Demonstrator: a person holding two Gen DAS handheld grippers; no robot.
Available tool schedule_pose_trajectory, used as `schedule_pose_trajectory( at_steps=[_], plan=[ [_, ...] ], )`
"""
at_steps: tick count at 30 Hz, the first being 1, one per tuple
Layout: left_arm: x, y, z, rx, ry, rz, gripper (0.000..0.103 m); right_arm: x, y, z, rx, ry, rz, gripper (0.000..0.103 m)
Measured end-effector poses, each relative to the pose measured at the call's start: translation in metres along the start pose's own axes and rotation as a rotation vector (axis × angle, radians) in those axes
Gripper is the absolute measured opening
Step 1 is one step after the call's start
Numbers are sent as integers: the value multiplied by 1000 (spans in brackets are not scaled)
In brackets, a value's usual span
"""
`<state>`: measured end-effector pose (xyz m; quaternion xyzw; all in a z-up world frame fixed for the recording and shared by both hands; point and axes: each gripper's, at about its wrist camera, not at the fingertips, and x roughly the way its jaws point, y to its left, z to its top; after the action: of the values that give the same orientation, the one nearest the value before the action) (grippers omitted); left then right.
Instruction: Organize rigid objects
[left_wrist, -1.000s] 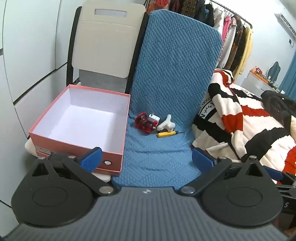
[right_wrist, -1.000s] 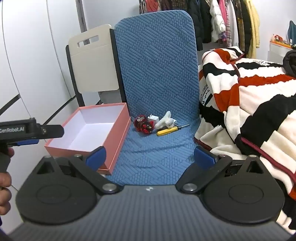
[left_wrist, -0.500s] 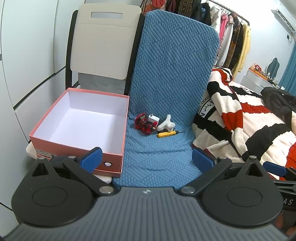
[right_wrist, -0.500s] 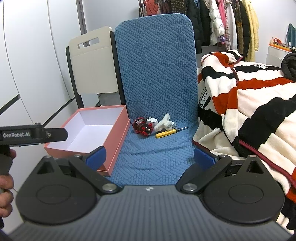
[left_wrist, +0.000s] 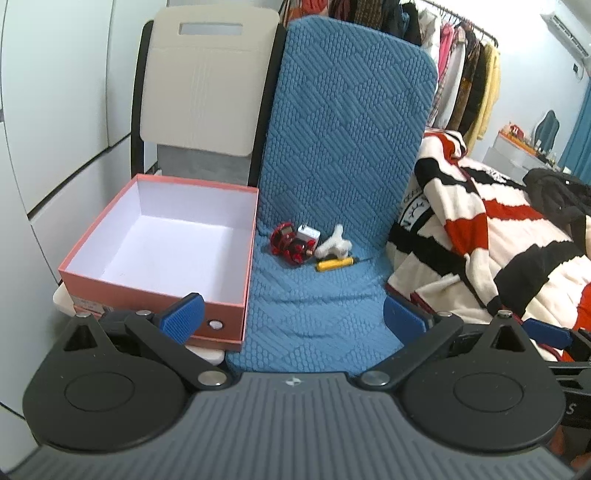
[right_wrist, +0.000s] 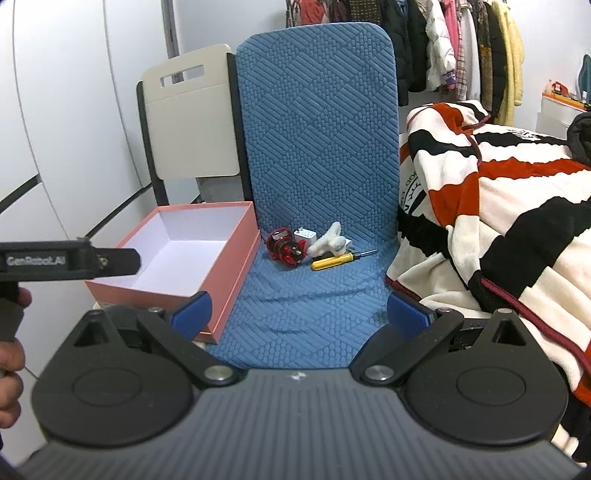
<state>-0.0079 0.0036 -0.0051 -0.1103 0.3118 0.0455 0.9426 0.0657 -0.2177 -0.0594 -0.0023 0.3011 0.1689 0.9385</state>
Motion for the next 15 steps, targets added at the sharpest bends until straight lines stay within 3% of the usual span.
schedule_pose_trajectory(
  at_steps=[15],
  plan=[
    [23,8,-8,-10,51,-9,103,11,-13,1,41,19,-25,103]
  ],
)
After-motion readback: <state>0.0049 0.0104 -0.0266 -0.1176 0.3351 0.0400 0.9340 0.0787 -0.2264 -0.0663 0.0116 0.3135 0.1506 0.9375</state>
